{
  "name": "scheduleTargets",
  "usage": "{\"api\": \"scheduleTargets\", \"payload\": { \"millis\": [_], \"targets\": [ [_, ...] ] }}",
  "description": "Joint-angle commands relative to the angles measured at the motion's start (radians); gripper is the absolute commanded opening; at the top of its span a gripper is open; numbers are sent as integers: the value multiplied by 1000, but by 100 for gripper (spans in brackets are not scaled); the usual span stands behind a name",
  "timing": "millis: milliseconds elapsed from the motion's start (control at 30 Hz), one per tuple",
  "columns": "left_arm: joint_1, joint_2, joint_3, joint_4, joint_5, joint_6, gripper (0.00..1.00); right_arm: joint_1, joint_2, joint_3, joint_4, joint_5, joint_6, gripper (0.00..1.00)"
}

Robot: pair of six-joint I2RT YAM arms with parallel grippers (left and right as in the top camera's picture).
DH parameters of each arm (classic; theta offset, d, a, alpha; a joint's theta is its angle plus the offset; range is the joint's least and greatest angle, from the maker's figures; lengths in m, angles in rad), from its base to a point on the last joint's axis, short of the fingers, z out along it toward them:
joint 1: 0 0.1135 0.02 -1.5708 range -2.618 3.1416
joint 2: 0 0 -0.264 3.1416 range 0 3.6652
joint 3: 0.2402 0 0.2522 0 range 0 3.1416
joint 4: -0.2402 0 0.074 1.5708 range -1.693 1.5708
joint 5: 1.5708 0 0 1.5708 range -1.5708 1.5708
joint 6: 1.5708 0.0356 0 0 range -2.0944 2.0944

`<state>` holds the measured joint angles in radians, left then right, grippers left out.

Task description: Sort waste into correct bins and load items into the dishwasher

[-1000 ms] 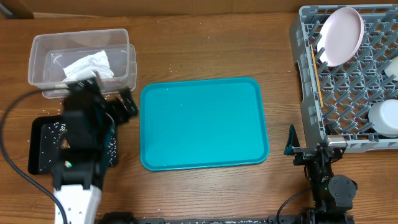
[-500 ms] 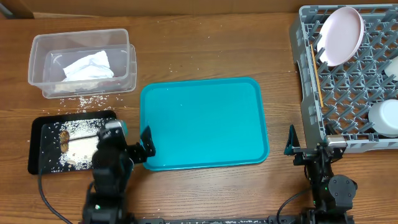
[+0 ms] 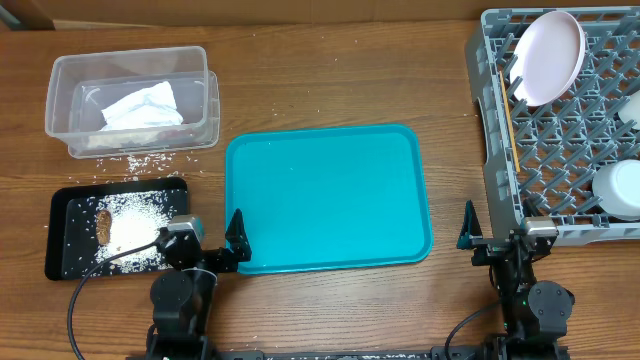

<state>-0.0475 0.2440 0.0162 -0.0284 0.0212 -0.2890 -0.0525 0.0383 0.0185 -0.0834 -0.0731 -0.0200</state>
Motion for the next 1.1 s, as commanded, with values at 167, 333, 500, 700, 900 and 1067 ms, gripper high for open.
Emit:
{"api": "scheduleTargets", "payload": {
  "millis": [167, 333, 500, 700, 900, 1067],
  "targets": [
    [-5, -77, -11, -50, -28, 17, 100, -5, 0, -10, 3, 8, -3, 100],
    [-5, -178, -11, -49, -33, 37, 100, -5, 0, -10, 3, 8, -3, 100],
    [-1, -240, -12, -42, -63, 136, 100, -5, 0, -10, 3, 8, -3, 100],
    [2, -241, -12, -45, -73, 204, 100, -5, 0, -10, 3, 8, -3, 100],
    [6, -241, -12, -45, -72, 208, 100, -5, 0, -10, 3, 8, -3, 100],
    [26, -241, -12, -45, -72, 207, 100, -5, 0, -10, 3, 8, -3, 100]
  ]
}}
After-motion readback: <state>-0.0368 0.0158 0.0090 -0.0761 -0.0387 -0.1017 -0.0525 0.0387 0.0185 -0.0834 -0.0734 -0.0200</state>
